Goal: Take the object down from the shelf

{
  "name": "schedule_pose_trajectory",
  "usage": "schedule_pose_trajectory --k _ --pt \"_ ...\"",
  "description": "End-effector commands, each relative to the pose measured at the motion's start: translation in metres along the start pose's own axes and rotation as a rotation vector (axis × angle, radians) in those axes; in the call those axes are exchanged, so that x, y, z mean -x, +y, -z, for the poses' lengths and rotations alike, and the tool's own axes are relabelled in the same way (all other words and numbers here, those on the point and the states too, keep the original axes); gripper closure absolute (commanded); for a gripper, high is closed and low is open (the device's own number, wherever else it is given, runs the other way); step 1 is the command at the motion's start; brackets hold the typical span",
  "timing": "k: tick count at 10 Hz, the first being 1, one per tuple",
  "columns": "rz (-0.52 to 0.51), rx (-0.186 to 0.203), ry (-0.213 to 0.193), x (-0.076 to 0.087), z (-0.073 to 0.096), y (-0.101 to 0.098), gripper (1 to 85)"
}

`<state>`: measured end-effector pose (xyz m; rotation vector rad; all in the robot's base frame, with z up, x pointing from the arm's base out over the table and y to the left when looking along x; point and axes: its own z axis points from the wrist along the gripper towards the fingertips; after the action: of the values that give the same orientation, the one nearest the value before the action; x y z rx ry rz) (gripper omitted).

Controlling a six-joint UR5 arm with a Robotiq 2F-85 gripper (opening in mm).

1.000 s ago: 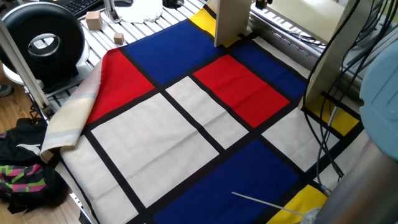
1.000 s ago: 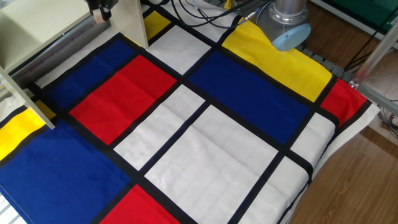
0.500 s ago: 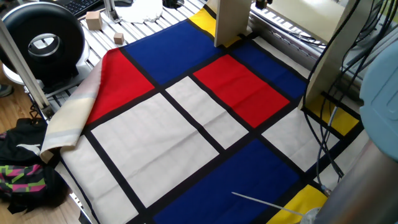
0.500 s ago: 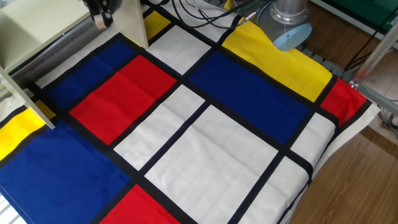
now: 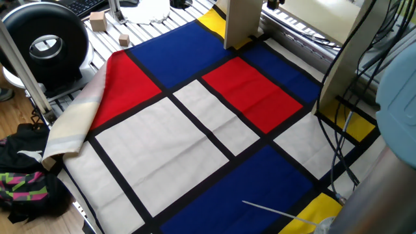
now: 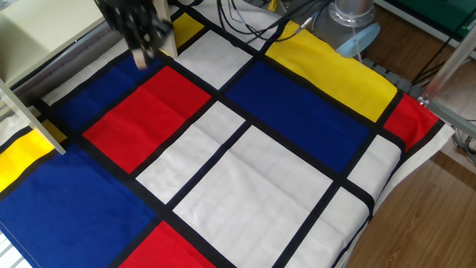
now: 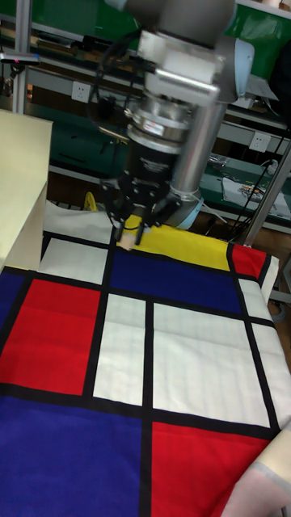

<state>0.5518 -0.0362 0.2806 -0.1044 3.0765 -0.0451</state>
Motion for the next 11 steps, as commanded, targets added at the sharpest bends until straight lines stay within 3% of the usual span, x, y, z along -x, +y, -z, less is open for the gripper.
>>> schedule_pose_trajectory --k 1,8,11 --pt "-0.041 0.020 -0.016 0.016 -0.018 0.033 84.3" --pt "-0.019 0.039 -0.099 0.041 -0.078 0.031 84.3" --pt "-0.013 0.068 -0.132 0.049 -0.077 0.038 84.3"
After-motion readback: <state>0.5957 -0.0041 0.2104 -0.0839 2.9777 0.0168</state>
